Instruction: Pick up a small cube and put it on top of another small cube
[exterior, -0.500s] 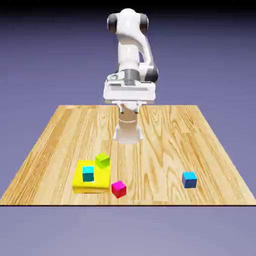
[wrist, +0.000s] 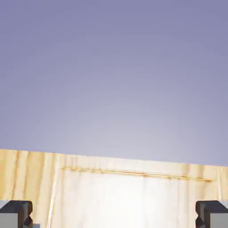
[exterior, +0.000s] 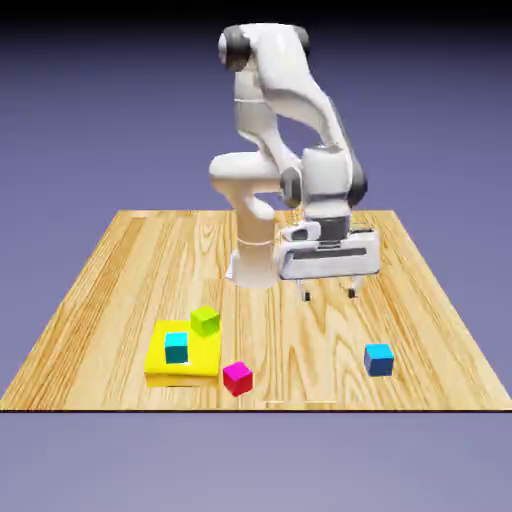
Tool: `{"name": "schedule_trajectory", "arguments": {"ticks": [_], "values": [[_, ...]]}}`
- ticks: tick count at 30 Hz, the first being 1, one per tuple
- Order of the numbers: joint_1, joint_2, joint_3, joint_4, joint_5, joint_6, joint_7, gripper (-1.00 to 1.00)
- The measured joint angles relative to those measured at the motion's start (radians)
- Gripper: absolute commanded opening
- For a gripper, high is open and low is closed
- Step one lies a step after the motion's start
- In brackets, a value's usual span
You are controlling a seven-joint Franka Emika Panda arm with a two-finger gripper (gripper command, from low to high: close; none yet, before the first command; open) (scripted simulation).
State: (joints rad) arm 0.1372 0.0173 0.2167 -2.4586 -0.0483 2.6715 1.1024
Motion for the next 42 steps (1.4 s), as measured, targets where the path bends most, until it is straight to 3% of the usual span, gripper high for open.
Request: {"name": "schedule_trajectory", "arguments": {"ticks": [10, 15, 16, 23, 42], "values": [[0.071, 0.362, 0.133, 0.216, -0.030, -0.225, 0.222, 0.00], [0.111, 0.506, 0.086, 0.220, -0.094, -0.088, 0.264, 0.00], [0.114, 0.518, 0.082, 0.220, -0.099, -0.077, 0.268, -1.00], [0.047, 0.345, 0.141, 0.205, -0.013, -0.224, 0.251, -1.00], [-0.609, -0.129, 0.349, -0.102, 0.402, -0.215, 1.078, -1.00]]}}
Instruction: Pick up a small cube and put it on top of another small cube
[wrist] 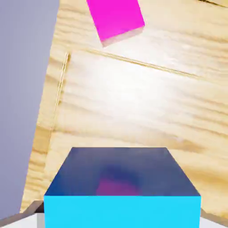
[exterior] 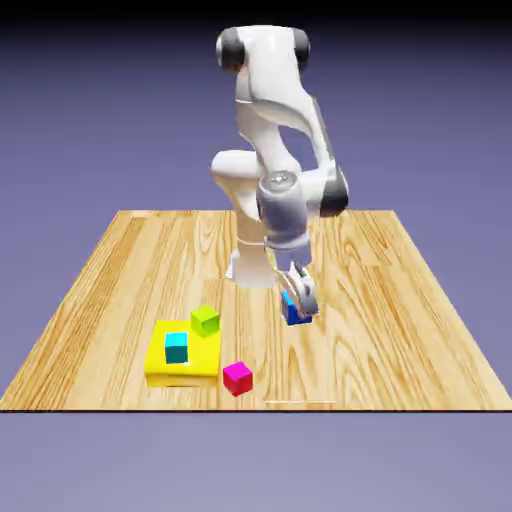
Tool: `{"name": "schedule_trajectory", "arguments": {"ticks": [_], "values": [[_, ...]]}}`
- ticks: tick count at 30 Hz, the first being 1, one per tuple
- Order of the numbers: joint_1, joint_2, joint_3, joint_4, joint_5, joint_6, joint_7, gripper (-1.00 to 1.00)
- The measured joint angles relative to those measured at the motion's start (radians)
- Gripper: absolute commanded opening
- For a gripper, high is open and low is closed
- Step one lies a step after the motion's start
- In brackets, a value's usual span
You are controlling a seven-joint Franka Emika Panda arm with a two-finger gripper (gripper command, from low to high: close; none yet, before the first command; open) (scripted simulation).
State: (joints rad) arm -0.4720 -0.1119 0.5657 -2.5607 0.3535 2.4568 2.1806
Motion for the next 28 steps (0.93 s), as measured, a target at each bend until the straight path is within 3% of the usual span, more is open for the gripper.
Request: {"name": "schedule_trajectory", "arguments": {"ticks": [16, 25, 26, 28], "values": [[-0.533, -0.386, 0.169, -0.250, 0.337, 0.007, 0.674, -1.00], [-0.585, -0.096, 0.270, -0.266, 0.308, 0.314, 0.693, -1.00], [-0.587, -0.086, 0.273, -0.267, 0.307, 0.324, 0.693, 1.00], [-0.587, -0.086, 0.273, -0.267, 0.307, 0.323, 0.693, 1.00]]}}
